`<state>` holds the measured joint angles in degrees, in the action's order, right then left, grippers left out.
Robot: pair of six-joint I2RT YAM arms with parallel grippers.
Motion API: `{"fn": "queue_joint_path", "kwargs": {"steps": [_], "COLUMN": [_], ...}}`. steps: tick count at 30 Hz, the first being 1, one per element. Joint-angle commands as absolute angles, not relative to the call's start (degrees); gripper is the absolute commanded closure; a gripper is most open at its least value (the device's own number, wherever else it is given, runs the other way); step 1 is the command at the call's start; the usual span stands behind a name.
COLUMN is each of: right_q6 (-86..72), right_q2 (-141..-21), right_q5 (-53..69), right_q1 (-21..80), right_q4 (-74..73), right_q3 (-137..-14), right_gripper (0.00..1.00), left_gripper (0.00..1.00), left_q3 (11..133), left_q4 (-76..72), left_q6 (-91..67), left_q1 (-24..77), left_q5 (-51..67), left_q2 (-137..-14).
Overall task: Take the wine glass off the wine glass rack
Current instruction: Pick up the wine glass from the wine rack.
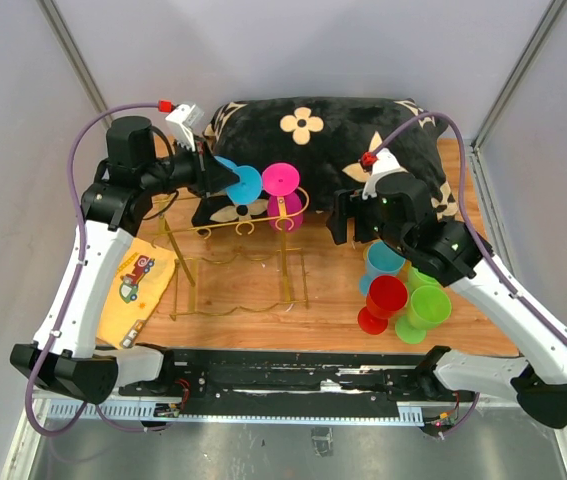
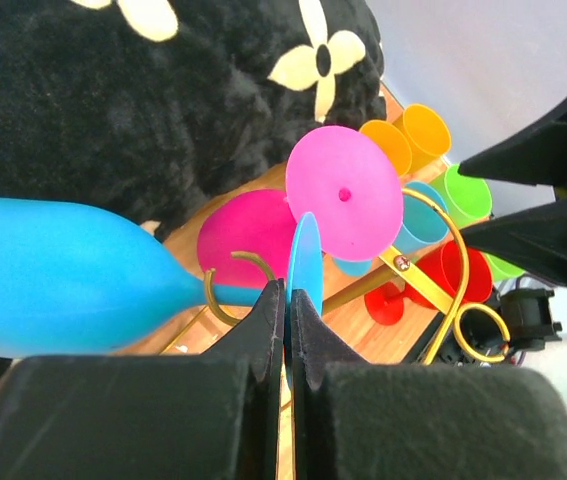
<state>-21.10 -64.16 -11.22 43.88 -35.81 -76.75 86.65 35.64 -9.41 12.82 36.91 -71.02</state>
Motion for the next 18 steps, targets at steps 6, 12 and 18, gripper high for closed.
{"fn": "queue_joint_path", "kwargs": {"steps": [6, 12, 18], "right_q6": [-22.06, -22.06, -22.48], "right_q2": [-61.57, -60.54, -59.7], "right_q5": [-13.42, -13.85, -13.97], "right_q1": [44.91, 44.9, 44.91], "right_q4": [-35.31, -35.25, -35.26], "right_q3": [-75.0, -74.74, -74.2], "right_gripper": [0.18, 0.18, 0.18], "left_gripper": [1.0, 1.0, 0.99], "left_q3": [86.0, 86.86, 86.35], "left_q4": [28.5, 27.95, 25.77], "left_q6": [-13.75, -14.16, -17.96], "left_q1": [12.39, 12.39, 12.39], "left_q5": [28.16, 29.96, 29.59], "left_q2": [-69.21, -69.17, -69.44]}}
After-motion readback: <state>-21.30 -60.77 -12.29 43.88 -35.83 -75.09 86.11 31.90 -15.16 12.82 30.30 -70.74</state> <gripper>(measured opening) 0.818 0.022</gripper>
